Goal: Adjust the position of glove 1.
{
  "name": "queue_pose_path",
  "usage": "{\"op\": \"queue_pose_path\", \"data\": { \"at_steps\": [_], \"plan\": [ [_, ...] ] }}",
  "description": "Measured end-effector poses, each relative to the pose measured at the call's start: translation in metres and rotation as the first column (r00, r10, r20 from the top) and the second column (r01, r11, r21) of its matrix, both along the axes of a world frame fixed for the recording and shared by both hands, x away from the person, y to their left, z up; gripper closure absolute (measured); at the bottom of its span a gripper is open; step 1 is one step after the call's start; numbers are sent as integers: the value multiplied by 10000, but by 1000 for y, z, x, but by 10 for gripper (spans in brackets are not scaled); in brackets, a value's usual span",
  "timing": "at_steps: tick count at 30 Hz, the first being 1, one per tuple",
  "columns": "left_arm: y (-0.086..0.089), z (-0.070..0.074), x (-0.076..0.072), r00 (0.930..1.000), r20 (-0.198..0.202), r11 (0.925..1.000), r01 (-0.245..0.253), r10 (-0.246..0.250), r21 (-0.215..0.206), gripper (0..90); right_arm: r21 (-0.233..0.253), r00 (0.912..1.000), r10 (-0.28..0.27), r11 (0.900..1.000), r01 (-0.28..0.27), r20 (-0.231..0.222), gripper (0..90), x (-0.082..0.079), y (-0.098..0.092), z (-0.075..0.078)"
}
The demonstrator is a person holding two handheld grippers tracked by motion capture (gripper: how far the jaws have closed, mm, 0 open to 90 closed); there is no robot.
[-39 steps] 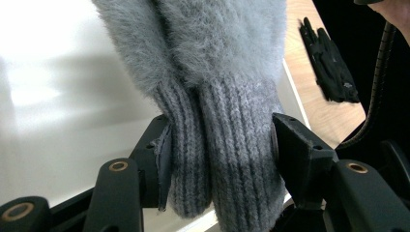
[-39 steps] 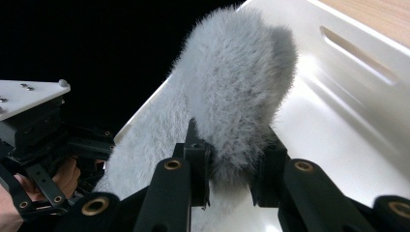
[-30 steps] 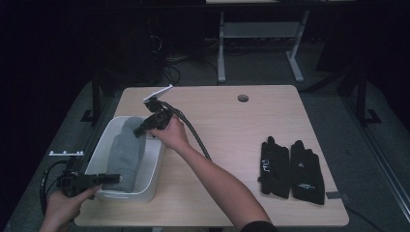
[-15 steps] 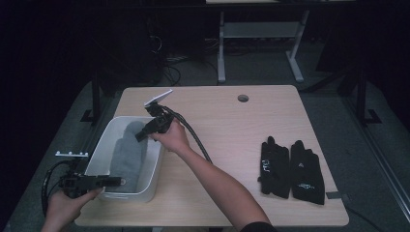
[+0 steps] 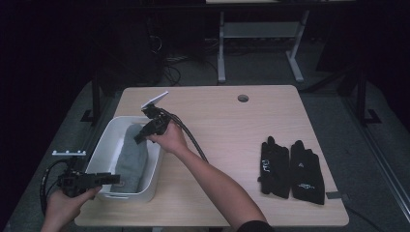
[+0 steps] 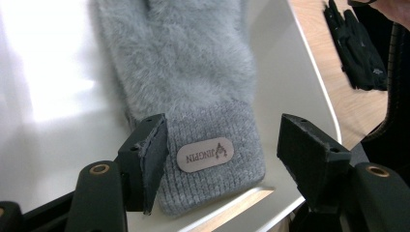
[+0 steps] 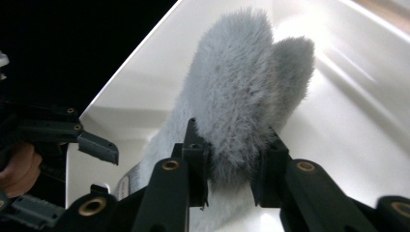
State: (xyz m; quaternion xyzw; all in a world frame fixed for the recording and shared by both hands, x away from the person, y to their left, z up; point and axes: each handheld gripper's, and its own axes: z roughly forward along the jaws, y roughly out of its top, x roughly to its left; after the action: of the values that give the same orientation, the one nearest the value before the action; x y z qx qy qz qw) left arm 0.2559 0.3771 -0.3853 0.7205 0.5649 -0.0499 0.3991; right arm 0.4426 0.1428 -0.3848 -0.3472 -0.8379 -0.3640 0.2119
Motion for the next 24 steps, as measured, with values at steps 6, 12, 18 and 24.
{"op": "queue_pose_path", "data": {
  "at_steps": [6,12,18,24],
  "plan": [
    [-3,7,1,9996,284,10000,5,-6,7,350,-20,9984,-321,9995,323,463,647,4,-5,8],
    [-5,10,2,9990,446,10000,28,-28,-13,350,111,9969,-566,9984,561,550,631,9,-15,17],
    [-8,16,3,9980,638,10000,44,-43,-18,350,181,9963,-621,9980,612,586,613,9,-27,25],
    [-13,22,5,9968,793,9999,87,-78,-113,348,431,9961,-670,9970,646,574,586,10,-38,31]
  ]
}}
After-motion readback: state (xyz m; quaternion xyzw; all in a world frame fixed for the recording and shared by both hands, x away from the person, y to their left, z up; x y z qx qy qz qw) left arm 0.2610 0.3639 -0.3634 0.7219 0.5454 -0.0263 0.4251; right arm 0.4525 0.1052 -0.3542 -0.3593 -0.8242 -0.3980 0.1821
